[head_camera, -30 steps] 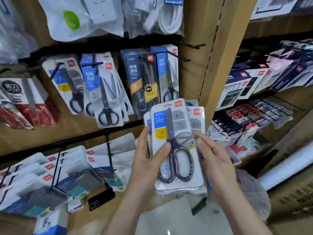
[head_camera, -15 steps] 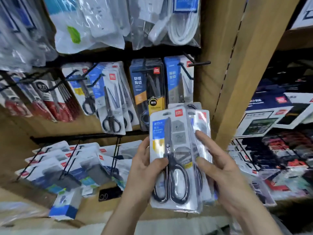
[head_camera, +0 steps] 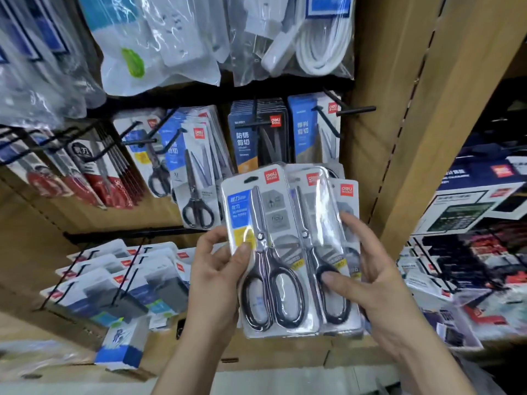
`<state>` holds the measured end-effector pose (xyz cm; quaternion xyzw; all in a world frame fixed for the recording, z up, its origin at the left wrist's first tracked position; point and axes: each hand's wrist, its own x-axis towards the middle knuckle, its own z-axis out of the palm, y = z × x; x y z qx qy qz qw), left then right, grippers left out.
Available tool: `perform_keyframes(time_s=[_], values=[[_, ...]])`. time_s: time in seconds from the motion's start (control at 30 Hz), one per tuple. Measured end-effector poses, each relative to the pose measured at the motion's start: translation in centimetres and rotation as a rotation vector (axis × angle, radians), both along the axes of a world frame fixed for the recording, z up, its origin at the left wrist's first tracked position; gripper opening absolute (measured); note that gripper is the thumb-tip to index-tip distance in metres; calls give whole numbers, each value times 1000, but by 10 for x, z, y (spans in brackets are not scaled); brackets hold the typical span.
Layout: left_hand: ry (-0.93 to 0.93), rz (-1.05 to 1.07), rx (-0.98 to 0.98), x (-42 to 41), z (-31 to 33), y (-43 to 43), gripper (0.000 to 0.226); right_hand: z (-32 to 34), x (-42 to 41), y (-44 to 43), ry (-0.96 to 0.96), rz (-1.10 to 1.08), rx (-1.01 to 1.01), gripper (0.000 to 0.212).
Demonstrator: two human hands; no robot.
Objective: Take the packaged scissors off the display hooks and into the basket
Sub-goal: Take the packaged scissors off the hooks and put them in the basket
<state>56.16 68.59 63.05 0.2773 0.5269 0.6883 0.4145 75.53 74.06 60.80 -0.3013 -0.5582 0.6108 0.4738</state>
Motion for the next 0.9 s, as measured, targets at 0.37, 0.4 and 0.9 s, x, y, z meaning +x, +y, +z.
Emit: perform_keyframes(time_s=[0.37, 0.4, 0.9], values=[[-36, -35, 132, -41, 8, -11, 67, 1, -10, -7, -26, -144, 38, 83], [44, -3, 142, -45, 10, -15, 68, 4, -11, -9, -32, -138, 40, 85], [455, 198, 141, -103, 21, -26, 65, 6, -40, -16, -19, -23, 45, 84]])
